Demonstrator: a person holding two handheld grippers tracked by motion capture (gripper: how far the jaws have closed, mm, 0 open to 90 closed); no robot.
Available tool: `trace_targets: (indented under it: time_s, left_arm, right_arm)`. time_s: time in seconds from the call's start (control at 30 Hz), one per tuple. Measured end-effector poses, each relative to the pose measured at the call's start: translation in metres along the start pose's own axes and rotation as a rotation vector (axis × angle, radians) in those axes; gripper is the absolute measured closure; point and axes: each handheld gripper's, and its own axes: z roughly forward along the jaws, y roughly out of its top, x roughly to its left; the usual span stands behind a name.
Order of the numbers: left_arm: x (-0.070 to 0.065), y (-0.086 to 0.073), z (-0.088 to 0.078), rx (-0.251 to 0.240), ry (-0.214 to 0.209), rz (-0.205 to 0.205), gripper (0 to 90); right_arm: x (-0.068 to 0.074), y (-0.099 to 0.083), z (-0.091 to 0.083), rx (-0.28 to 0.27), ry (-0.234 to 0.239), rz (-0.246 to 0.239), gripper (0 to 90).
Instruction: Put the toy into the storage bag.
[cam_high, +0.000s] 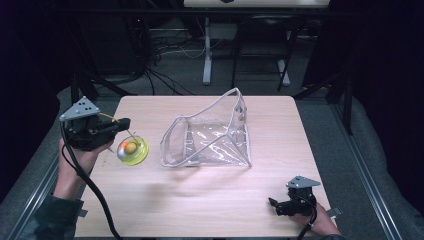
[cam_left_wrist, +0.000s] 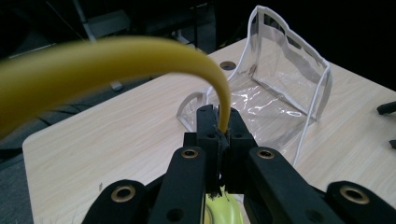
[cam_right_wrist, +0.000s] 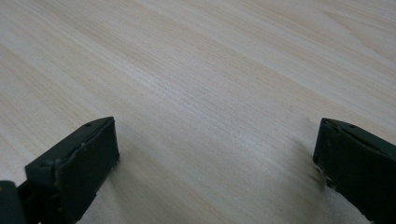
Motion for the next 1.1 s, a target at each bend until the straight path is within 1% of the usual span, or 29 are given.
trace_targets:
  time_s: [0.03,0.17,0.27,0.3,0.4,0.47,0.5,0.63,0.93,1.1]
  left_arm:
    - [0.0,0.0,0.0,0.0,0.0,0.0,88.2]
    - [-0.003,0.009,0.003,-0.006,-0.006,0.016,88.2]
    - [-0.004,0.014,0.005,-0.014,-0.014,0.023,88.2]
    - [-0.005,0.016,0.006,-0.014,-0.02,0.027,88.2]
    - [-0.009,0.022,0.009,-0.021,-0.031,0.04,88.2]
    - [-0.011,0.026,0.011,-0.024,-0.038,0.046,88.2]
    - [-0.012,0.028,0.013,-0.024,-0.041,0.05,88.2]
    - [-0.015,0.036,0.018,-0.027,-0.049,0.068,88.2]
    - [-0.019,0.047,0.029,-0.028,-0.07,0.087,88.1]
    - [-0.021,0.052,0.036,-0.033,-0.082,0.087,88.1]
  right_arm:
    - [0.0,0.0,0.0,0.0,0.0,0.0,0.0]
    - [0.0,0.0,0.0,-0.001,0.0,0.0,0.0]
    - [0.0,0.0,0.0,-0.002,-0.006,0.001,0.0]
    - [0.001,0.0,0.0,-0.008,-0.006,0.008,0.0]
    - [0.0,0.0,0.0,-0.001,-0.005,0.001,0.0]
    - [0.001,0.0,0.0,-0.007,-0.006,0.008,0.0]
    - [0.0,0.0,0.0,-0.003,-0.005,0.002,0.0]
    - [0.001,0.0,0.0,-0.007,-0.006,0.011,0.0]
    - [0.001,0.0,0.0,-0.008,-0.005,0.01,0.0]
    - [0.001,0.0,0.0,-0.008,-0.005,0.01,0.0]
